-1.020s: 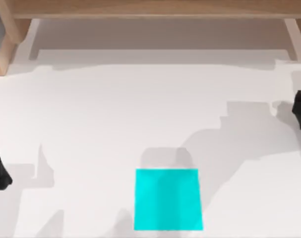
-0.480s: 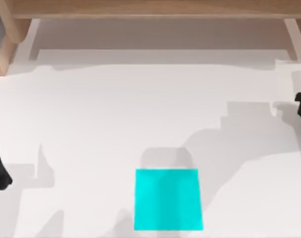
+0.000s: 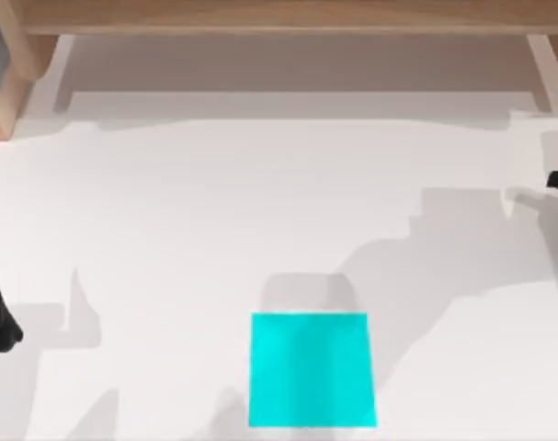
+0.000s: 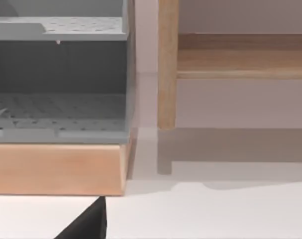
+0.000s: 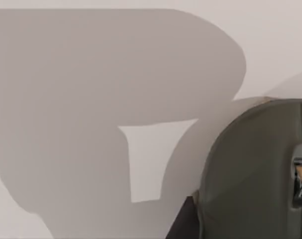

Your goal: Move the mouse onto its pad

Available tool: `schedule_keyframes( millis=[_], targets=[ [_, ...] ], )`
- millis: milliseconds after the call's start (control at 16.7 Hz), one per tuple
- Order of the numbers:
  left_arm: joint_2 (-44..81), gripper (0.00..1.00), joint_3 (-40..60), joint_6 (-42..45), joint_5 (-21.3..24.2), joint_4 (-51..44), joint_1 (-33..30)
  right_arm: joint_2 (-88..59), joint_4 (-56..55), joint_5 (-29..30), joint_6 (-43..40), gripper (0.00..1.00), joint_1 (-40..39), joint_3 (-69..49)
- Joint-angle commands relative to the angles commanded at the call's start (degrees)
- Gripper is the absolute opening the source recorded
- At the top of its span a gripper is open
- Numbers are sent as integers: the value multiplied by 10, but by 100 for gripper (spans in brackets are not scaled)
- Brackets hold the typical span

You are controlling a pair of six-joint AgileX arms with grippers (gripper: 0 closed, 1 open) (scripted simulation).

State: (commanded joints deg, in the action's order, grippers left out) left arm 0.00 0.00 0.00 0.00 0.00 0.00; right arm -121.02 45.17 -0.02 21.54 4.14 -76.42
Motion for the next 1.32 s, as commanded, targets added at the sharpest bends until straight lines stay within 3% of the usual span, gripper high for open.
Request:
schedule_keyframes(
  millis=[360, 840, 1320],
  targets=[
    [0, 100, 0, 0, 0, 0, 0, 32, 35, 9, -4, 0, 1, -27],
    [0, 100, 0, 0, 0, 0, 0, 87, 216, 9, -7, 0, 2, -145],
    [0, 100, 0, 0, 0, 0, 0, 89, 211, 10, 22, 0, -37, -150]
  ],
)
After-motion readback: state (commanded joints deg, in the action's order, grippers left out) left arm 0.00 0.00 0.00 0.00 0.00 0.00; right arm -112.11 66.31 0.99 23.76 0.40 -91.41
